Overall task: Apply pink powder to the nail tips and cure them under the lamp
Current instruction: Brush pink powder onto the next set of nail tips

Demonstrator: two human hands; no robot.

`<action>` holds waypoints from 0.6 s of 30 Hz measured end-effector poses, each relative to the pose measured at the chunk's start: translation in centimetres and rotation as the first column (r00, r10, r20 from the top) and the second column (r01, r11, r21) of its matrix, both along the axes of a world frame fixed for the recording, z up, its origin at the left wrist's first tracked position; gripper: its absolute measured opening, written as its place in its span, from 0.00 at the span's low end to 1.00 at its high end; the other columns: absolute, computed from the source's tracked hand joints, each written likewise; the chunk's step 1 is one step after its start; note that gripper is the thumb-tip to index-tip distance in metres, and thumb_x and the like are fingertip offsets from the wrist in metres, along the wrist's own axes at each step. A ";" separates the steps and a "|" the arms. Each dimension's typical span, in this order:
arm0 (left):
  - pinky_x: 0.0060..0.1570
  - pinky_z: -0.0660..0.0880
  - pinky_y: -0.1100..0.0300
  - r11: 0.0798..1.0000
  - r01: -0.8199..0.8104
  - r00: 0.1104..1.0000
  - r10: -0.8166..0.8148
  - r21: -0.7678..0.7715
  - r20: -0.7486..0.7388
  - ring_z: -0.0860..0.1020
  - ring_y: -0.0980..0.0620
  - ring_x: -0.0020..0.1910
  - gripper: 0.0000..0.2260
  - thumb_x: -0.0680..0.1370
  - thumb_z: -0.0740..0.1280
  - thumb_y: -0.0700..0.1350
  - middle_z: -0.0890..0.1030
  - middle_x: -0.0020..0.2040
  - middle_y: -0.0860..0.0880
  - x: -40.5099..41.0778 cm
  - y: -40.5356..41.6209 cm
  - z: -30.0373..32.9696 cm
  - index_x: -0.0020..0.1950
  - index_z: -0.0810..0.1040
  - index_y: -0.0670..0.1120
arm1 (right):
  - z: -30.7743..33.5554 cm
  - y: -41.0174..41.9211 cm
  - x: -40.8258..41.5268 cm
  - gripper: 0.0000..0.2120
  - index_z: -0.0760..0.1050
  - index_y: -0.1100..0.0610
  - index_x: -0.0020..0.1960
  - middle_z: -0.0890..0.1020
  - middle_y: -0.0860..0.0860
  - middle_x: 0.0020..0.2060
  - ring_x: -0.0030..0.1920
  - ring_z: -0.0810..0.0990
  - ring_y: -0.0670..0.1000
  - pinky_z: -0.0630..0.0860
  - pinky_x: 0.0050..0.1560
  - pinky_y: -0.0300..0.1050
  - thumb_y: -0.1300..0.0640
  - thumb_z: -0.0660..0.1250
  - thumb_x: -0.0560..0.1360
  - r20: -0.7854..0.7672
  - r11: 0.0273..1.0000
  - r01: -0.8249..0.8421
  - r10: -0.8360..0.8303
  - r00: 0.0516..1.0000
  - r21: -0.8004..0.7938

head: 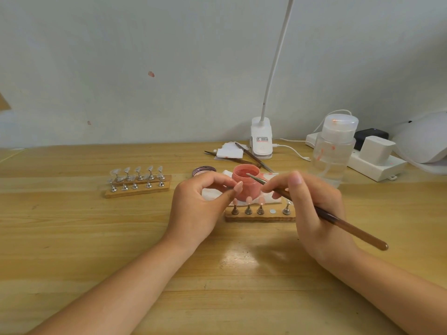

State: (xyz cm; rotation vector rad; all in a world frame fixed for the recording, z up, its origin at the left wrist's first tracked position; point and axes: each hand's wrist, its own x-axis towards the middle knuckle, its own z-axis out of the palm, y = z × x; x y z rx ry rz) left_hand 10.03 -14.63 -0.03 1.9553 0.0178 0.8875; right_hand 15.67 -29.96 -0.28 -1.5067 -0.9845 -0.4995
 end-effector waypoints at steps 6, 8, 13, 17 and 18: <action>0.41 0.66 0.77 0.997 -0.061 0.998 0.060 0.049 0.024 0.76 0.59 0.38 0.10 0.67 0.74 0.39 0.79 0.32 0.59 0.2 0.1 -0.1 0.34 0.79 0.54 | -0.2 0.0 -0.1 0.27 0.80 0.60 0.37 0.80 0.40 0.37 0.40 0.79 0.45 0.74 0.41 0.44 0.45 0.51 0.79 0.069 0.992 -0.006 0.015 0.998 -0.126; 0.40 0.65 0.77 0.996 -0.080 0.997 0.079 0.043 0.016 0.74 0.59 0.36 0.11 0.67 0.74 0.39 0.78 0.30 0.60 0.3 0.2 -0.2 0.33 0.79 0.55 | -0.2 0.0 0.0 0.30 0.80 0.61 0.35 0.80 0.43 0.35 0.38 0.79 0.45 0.74 0.39 0.44 0.44 0.50 0.79 0.067 0.994 -0.028 0.035 0.997 -0.110; 0.39 0.65 0.76 0.995 -0.076 0.997 0.075 0.067 0.019 0.71 0.60 0.34 0.11 0.67 0.75 0.37 0.79 0.33 0.57 0.3 0.3 -0.2 0.35 0.80 0.54 | -0.3 0.0 0.0 0.25 0.81 0.58 0.39 0.80 0.41 0.37 0.41 0.79 0.46 0.74 0.41 0.44 0.47 0.51 0.79 0.101 0.988 0.044 -0.030 0.994 -0.147; 0.39 0.65 0.77 0.992 -0.098 0.995 0.096 0.077 0.026 0.70 0.60 0.33 0.11 0.66 0.75 0.37 0.78 0.31 0.59 0.3 0.1 -0.2 0.34 0.80 0.54 | -0.3 -0.1 -0.1 0.29 0.81 0.59 0.35 0.80 0.44 0.33 0.37 0.79 0.42 0.73 0.39 0.37 0.44 0.49 0.79 0.064 0.993 -0.028 0.036 0.997 -0.119; 0.39 0.65 0.77 0.992 -0.098 0.995 0.097 0.079 0.022 0.70 0.60 0.33 0.10 0.66 0.75 0.37 0.78 0.31 0.59 0.3 0.1 -0.2 0.34 0.81 0.52 | -0.1 -0.1 -0.1 0.28 0.80 0.59 0.36 0.80 0.41 0.34 0.38 0.79 0.41 0.72 0.40 0.36 0.45 0.50 0.80 0.077 0.992 -0.017 0.027 0.997 -0.122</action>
